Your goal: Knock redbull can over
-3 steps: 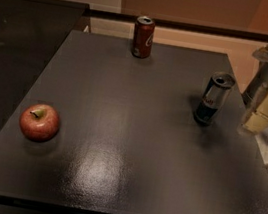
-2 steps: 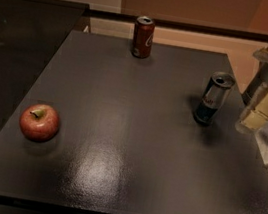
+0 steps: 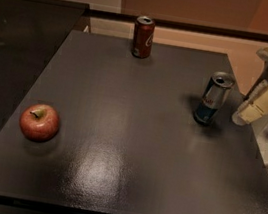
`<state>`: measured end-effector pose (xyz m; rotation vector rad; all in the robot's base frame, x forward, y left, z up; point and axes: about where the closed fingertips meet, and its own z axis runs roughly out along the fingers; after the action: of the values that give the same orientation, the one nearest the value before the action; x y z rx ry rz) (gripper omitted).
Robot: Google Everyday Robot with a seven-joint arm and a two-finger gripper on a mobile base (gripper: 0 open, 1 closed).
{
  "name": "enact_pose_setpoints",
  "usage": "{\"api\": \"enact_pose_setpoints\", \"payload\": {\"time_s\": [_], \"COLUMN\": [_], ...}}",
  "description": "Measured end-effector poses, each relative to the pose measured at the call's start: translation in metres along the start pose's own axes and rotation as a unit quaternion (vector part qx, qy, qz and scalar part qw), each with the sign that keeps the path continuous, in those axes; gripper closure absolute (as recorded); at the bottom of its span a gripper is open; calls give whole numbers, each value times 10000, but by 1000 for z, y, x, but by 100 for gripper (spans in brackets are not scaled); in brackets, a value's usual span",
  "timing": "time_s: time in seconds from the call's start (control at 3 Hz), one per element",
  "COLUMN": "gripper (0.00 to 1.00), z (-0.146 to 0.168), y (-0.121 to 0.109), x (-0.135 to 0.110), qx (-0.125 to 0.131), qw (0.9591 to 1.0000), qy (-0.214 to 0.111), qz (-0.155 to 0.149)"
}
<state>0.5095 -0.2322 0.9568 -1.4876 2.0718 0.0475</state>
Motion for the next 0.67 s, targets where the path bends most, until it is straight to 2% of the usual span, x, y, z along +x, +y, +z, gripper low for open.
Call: {"api": "enact_pose_setpoints", "payload": {"time_s": [0.67], "gripper": [0], "z": [21], "y": [-7], "x": [4], "qx": [-38], "qw": [9982], "qy": [-533], "qz": [255]}}
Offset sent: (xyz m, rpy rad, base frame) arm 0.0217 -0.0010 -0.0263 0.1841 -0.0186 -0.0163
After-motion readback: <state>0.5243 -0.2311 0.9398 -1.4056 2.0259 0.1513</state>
